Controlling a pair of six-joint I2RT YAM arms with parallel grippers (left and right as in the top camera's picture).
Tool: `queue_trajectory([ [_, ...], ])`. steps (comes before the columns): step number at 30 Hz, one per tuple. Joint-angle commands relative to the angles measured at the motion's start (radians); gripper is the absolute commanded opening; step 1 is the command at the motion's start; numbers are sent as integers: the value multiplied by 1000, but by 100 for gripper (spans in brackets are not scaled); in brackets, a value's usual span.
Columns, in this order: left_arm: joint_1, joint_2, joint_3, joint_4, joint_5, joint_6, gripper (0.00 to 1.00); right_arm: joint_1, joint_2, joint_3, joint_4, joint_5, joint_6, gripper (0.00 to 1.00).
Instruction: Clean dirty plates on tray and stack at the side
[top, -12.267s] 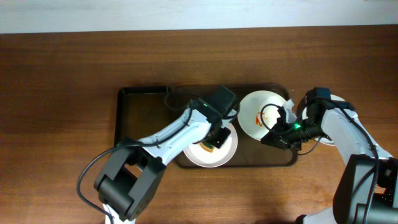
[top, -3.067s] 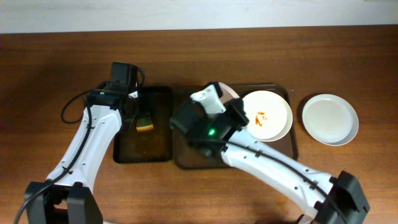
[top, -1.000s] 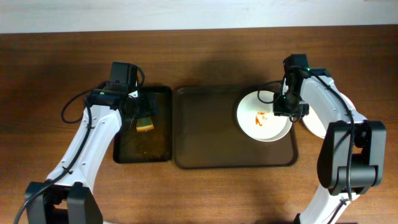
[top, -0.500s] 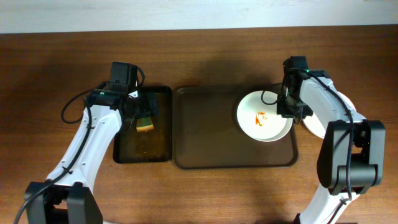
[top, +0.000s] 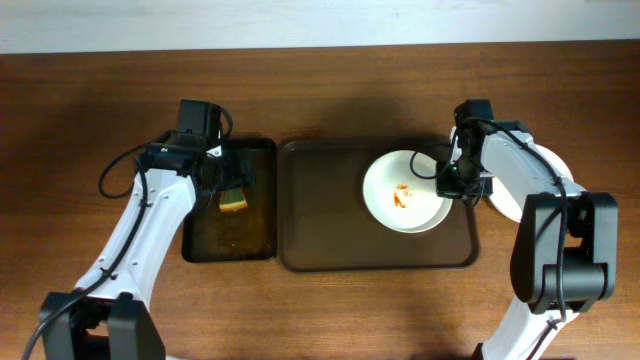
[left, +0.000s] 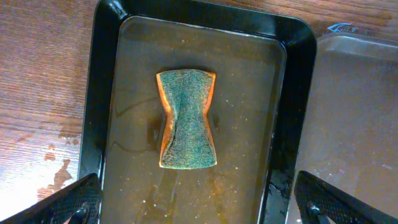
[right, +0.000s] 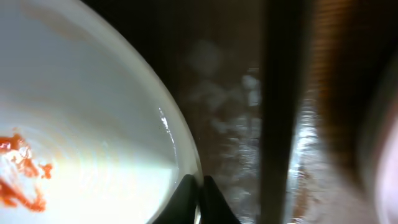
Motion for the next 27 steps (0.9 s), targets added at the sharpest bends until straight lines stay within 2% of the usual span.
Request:
queue_trajectory([
  [1,0,1,-3,-1,10,5,93,6,17,-6,-6,-140,-13,27],
  [3,0,1,-3,0,-7,6,88,5,17,69,-62,-138,-13,44],
  [5,0,3,-3,0,-10,6,88,5,17,151,-122,-138,-13,54],
  [6,0,10,-3,2,-9,6,88,5,17,176,-135,-138,-13,64],
  [7,0,28,-3,6,-9,5,88,5,17,188,-136,-138,-13,86],
  [8,0,42,-3,9,-9,5,89,5,17,188,-136,-138,-13,99],
  [10,0,107,-3,29,-9,5,90,5,17,188,-156,-138,-13,98],
  [11,0,143,-3,41,-8,5,86,5,17,188,-149,-138,-13,98],
  [12,0,163,-3,41,-8,5,75,5,17,188,-145,-138,-13,98],
  [13,0,188,-3,37,-5,5,71,5,17,188,-142,-138,-13,98],
  [15,0,233,-3,44,-10,5,73,5,17,188,-142,-138,-13,98],
  [16,-1,269,-3,56,-8,5,71,5,17,188,-142,-138,-13,98],
  [17,-2,291,-3,57,-8,5,62,5,17,188,-142,-138,-13,98],
  [19,-2,334,-3,56,-8,5,58,5,17,188,-142,-138,-13,98],
  [20,-1,357,-3,55,-8,5,48,5,17,188,-142,-138,-13,98],
  [21,-2,370,-3,43,-5,5,7,5,17,188,-142,-138,-13,98],
  [22,-1,370,-3,36,-5,5,0,5,17,188,-142,-138,-13,98],
  [23,-1,370,-2,36,-6,6,0,5,17,188,-142,-138,-13,98],
  [24,2,367,18,35,-10,63,27,5,17,188,-142,-138,-13,98],
  [25,7,367,58,3,-10,82,68,5,17,188,-142,-138,-13,98],
  [26,13,367,102,-30,-9,82,75,5,17,188,-142,-138,-13,98],
  [27,15,367,137,-43,-10,90,75,5,17,188,-142,-138,-13,98],
])
